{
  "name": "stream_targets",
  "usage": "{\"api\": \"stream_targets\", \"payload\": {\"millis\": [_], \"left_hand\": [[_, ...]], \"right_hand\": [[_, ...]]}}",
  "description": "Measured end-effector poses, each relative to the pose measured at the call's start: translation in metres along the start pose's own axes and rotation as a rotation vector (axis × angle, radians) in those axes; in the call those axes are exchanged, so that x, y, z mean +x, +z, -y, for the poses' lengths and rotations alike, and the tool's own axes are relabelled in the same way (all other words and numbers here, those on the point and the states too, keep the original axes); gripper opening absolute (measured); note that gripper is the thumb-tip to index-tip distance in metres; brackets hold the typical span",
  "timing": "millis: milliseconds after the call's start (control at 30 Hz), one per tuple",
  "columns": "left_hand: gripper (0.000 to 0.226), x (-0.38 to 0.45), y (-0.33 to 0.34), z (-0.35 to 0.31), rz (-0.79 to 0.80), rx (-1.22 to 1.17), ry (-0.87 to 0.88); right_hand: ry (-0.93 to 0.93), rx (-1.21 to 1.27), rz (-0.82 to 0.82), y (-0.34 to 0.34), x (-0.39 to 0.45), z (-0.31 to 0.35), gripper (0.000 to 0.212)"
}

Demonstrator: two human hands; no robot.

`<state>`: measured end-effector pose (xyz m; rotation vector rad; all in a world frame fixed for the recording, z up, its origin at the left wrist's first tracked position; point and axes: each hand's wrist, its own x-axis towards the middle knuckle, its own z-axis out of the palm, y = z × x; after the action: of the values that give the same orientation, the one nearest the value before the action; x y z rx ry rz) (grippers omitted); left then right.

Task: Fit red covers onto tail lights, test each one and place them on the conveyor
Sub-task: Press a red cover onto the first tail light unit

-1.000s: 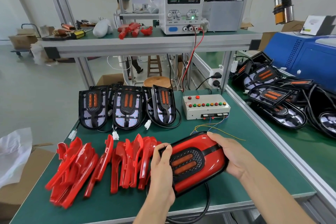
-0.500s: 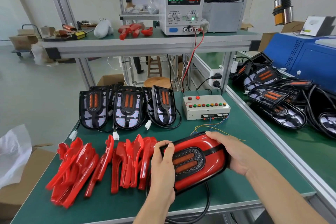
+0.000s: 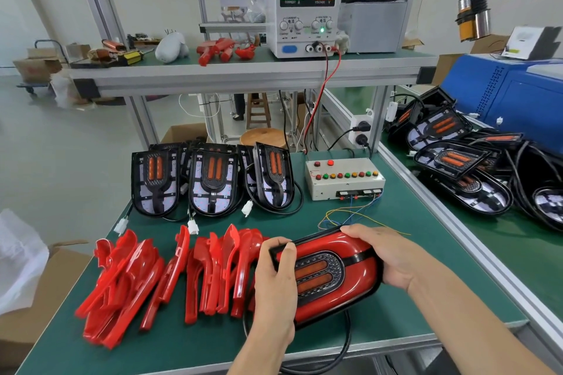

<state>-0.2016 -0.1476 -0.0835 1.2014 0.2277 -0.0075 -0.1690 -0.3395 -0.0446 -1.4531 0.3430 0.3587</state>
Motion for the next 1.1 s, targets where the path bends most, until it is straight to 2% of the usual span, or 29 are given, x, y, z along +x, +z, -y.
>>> {"api": "stream_targets", "payload": {"millis": [400,533,700,900,1100], "left_hand": [[0.003,0.003,-0.004,0.008,-0.001,0.017,0.001],[0.002,0.002,-0.003,0.010,-0.006,0.003,-0.025],[0.004,0.004,-0.002,0.004,0.006,0.043,0.006],[0.009,0.004,-0.001,-0.005,0.044,-0.060,-0.113],[0.012,0.000,-0.001,-0.005,0.027,-0.118,-0.179]], "right_hand": [[0.020,0.006,-0.060,0.006,-0.001,-0.007,0.018],[0.019,-0.022,-0.078,0.009,-0.003,-0.010,0.020],[-0.043,0.003,-0.012,0.006,-0.005,-0.007,0.032],[-0.050,0.077,0.123,-0.004,-0.009,0.000,0.044],[-0.055,0.098,0.111,-0.010,-0.008,-0.004,0.044]]}}
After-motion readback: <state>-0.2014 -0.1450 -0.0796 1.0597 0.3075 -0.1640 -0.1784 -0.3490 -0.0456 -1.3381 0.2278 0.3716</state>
